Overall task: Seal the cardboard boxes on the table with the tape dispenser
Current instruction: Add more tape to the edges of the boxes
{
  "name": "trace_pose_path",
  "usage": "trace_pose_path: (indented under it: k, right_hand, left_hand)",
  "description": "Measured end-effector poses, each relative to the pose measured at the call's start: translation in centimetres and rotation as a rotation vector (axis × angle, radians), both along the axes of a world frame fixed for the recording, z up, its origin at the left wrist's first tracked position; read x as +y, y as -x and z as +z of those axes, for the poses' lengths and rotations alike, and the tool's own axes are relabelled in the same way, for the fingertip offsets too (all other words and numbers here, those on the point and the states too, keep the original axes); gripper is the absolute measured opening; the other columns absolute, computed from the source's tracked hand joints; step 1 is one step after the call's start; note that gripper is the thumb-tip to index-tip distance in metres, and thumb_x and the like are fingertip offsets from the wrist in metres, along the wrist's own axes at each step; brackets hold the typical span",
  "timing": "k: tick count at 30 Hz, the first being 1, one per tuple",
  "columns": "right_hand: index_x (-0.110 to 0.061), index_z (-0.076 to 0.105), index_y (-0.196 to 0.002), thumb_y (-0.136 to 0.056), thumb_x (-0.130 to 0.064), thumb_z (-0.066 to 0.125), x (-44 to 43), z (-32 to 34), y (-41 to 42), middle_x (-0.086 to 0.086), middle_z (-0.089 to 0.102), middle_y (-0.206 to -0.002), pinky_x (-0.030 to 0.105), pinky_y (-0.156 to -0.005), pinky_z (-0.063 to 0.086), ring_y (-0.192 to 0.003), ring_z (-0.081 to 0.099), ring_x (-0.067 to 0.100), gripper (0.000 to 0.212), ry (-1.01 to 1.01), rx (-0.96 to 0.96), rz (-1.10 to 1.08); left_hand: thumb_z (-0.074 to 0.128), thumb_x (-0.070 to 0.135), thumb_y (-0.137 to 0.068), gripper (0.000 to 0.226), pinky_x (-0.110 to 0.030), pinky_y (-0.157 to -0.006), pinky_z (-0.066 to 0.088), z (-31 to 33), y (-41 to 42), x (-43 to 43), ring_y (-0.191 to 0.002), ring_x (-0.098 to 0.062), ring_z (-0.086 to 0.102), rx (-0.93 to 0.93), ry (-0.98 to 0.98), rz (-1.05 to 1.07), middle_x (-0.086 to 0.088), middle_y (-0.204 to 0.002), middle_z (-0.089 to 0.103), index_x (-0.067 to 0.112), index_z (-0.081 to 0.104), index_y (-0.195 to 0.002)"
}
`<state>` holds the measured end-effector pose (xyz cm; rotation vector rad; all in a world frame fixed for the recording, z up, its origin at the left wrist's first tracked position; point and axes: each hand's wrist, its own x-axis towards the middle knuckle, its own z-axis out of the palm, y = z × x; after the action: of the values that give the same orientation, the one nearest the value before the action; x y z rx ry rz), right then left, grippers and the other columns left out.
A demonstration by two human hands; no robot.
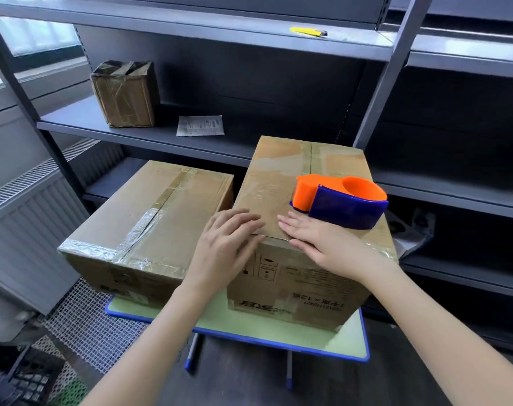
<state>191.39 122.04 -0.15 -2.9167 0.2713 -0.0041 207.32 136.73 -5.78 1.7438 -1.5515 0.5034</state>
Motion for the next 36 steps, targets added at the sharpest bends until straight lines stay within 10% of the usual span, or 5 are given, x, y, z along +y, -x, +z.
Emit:
trace_pose_path:
  k: [6, 17, 24, 29, 36]
  right_hand:
    - [-0.015, 0.033, -0.143, -0.097, -0.016, 0.047, -0.7, -0.9, 1.7, -0.016, 0.018, -0.143, 0.003, -0.106, -0.002, -0.134, 0.007, -0.003, 0.048, -0.085, -0.091, -0.035]
    - [-0.019, 0.013, -0.148, -0.098, -0.027, 0.044, -1.9, -0.8, 3.2, -0.012, 0.007, -0.152, 0.014, -0.113, 0.000, -0.137, -0.001, -0.004, 0.060, -0.045, -0.025, -0.014]
    - [-0.019, 0.032, -0.144, -0.092, -0.027, 0.057, -4.4, -0.3, 6.5, -0.011, 0.028, -0.149, 0.024, -0.116, 0.021, -0.137, 0.021, -0.002, 0.058, -0.057, -0.052, -0.066]
    - [-0.012, 0.035, -0.142, -0.094, -0.016, 0.053, -3.9, -1.5, 6.6, -0.003, 0.032, -0.148, 0.009, -0.110, 0.009, -0.133, 0.018, -0.004, 0.051, -0.071, -0.154, -0.040]
    - [-0.017, 0.052, -0.131, -0.094, -0.016, 0.055, -6.0, -0.7, 10.9, -0.010, 0.049, -0.136, 0.035, -0.111, 0.034, -0.133, 0.032, 0.000, 0.038, -0.136, -0.236, -0.136]
  left_hand:
    - [0.050, 0.031, -0.091, 0.035, -0.037, -0.097, 0.049, -0.7, 1.7, -3.3, -0.119, -0.020, 0.056, -0.058, -0.118, -0.170, -0.001, -0.120, 0.064, 0.014, 0.069, -0.115]
    - [0.053, 0.040, -0.087, 0.040, -0.039, -0.096, 0.050, 0.2, 3.4, -3.2, -0.114, -0.016, 0.059, 0.045, -0.132, -0.081, -0.003, -0.112, 0.068, 0.010, 0.071, -0.108]
    - [0.053, 0.034, -0.089, 0.034, -0.030, -0.097, 0.048, 0.6, 6.8, -6.2, -0.114, -0.016, 0.059, -0.076, -0.092, -0.184, 0.000, -0.110, 0.069, 0.014, 0.071, -0.110]
    - [0.059, 0.023, -0.088, 0.026, -0.035, -0.096, 0.050, -1.1, 7.1, -6.4, -0.112, -0.017, 0.061, -0.100, -0.011, -0.138, -0.001, -0.111, 0.068, 0.014, 0.070, -0.110]
    - [0.047, 0.026, -0.095, 0.033, -0.035, -0.102, 0.045, -0.4, 9.4, -7.0, -0.122, -0.019, 0.054, -0.221, -0.077, -0.093, -0.003, -0.119, 0.065, 0.010, 0.068, -0.115]
